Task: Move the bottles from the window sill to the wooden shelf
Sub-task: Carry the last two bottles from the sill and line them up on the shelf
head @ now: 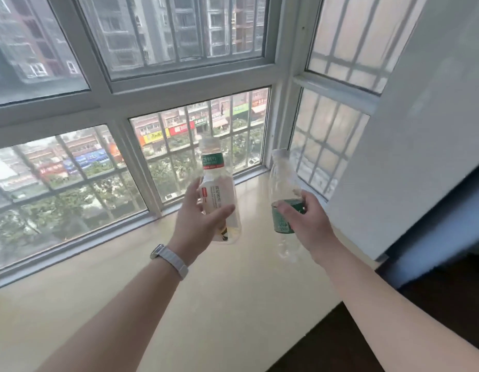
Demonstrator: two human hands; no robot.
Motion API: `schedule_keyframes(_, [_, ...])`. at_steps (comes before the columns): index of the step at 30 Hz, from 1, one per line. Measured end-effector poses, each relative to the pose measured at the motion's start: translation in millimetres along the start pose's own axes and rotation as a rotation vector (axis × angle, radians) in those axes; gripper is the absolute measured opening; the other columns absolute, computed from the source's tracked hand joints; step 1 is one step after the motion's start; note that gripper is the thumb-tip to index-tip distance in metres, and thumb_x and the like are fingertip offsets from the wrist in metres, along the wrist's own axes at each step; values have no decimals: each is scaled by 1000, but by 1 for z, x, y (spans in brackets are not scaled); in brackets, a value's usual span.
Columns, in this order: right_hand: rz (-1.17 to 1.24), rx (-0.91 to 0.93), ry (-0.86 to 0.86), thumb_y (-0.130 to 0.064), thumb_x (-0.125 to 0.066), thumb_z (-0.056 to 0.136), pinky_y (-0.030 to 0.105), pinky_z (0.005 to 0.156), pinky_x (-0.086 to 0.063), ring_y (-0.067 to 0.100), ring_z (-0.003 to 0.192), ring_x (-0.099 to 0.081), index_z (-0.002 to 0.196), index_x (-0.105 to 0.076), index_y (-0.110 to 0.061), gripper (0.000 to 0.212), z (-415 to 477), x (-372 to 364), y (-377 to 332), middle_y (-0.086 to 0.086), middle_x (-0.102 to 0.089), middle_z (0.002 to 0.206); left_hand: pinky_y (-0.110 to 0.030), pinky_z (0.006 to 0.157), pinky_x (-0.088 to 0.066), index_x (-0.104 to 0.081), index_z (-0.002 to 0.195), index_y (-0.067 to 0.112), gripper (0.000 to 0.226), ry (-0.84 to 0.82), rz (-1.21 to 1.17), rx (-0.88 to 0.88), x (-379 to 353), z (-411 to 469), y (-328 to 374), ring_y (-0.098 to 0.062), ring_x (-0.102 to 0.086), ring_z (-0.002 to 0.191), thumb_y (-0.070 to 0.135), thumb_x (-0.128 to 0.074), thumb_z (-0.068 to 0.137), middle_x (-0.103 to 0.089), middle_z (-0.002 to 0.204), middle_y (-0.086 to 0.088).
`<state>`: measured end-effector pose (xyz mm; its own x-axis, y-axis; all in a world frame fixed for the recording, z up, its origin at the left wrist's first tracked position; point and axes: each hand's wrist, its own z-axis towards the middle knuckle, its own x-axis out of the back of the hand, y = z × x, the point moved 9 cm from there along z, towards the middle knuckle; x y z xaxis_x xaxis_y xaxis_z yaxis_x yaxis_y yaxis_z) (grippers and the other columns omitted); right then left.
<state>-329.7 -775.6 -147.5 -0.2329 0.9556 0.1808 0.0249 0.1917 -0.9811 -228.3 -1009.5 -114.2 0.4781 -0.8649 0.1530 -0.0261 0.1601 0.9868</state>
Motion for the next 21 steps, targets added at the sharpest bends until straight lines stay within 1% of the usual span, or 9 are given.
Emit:
schedule_keyframes(5, [-24, 1, 169, -59, -70, 67, 31, 83, -52, 13, 100, -62, 128, -49, -33, 69, -43, 37, -2, -6, -59, 114, -15, 55, -52, -35, 147, 28, 82, -136, -48, -34, -21, -9, 6, 7, -67, 80, 15, -81, 80, -61, 116, 8])
schedule_keyframes(9, [-22, -9, 301, -46, -73, 81, 30, 84, -51, 13, 100, -62, 121, -52, -32, 47, -73, 77, 10, -3, -61, 116, -18, 57, -54, -38, 143, 33, 78, -245, -57, -46, -52, -19, 10, 1, -69, 80, 19, -81, 80, -64, 115, 6])
schedule_keyframes(12, [-31, -26, 383, -44, -72, 83, 32, 89, -51, 11, 104, -61, 123, -51, -33, 46, -91, 102, 12, -6, -60, 118, -16, 58, -53, -38, 144, 34, 79, -321, -74, -37, -78, -27, 12, 4, -67, 81, 19, -81, 79, -62, 115, 10])
schedule_keyframes(15, [-54, -43, 451, -53, -71, 80, 34, 92, -50, 11, 105, -61, 122, -50, -38, 49, -104, 131, 17, -12, -59, 118, -17, 61, -54, -36, 147, 34, 84, -395, -67, -49, -110, -29, 19, 0, -68, 86, 21, -82, 78, -62, 121, 5])
schedule_keyframes(17, [-64, -59, 485, -63, -70, 73, 36, 86, -54, 12, 106, -63, 120, -53, -37, 57, -113, 152, 21, -11, -61, 120, -17, 60, -53, -39, 145, 33, 80, -445, -65, -59, -136, -32, 23, -1, -69, 83, 19, -81, 79, -64, 115, 5])
schedule_keyframes(18, [-54, -68, 508, -65, -70, 71, 36, 78, -58, 13, 104, -64, 119, -55, -37, 58, -117, 163, 24, -11, -63, 118, -17, 61, -54, -39, 144, 33, 79, -470, -62, -64, -150, -32, 25, -2, -69, 83, 19, -81, 79, -66, 113, 5])
schedule_keyframes(19, [-37, -70, 532, -63, -70, 71, 35, 70, -59, 13, 102, -66, 116, -57, -38, 54, -121, 175, 26, -10, -65, 115, -19, 62, -55, -40, 144, 34, 79, -497, -56, -69, -165, -33, 28, -3, -70, 82, 19, -81, 79, -67, 111, 5])
schedule_keyframes(20, [-22, -72, 557, -60, -71, 73, 34, 67, -59, 13, 99, -68, 112, -58, -39, 46, -125, 188, 28, -11, -67, 111, -20, 63, -56, -39, 144, 34, 79, -525, -48, -69, -182, -33, 30, -3, -70, 81, 20, -82, 79, -69, 108, 6])
schedule_keyframes(21, [-12, -77, 584, -57, -72, 74, 36, 70, -59, 12, 97, -68, 108, -59, -41, 40, -128, 201, 32, -11, -69, 108, -20, 63, -56, -39, 144, 33, 79, -550, -43, -67, -199, -34, 32, -2, -70, 80, 21, -82, 79, -69, 105, 8])
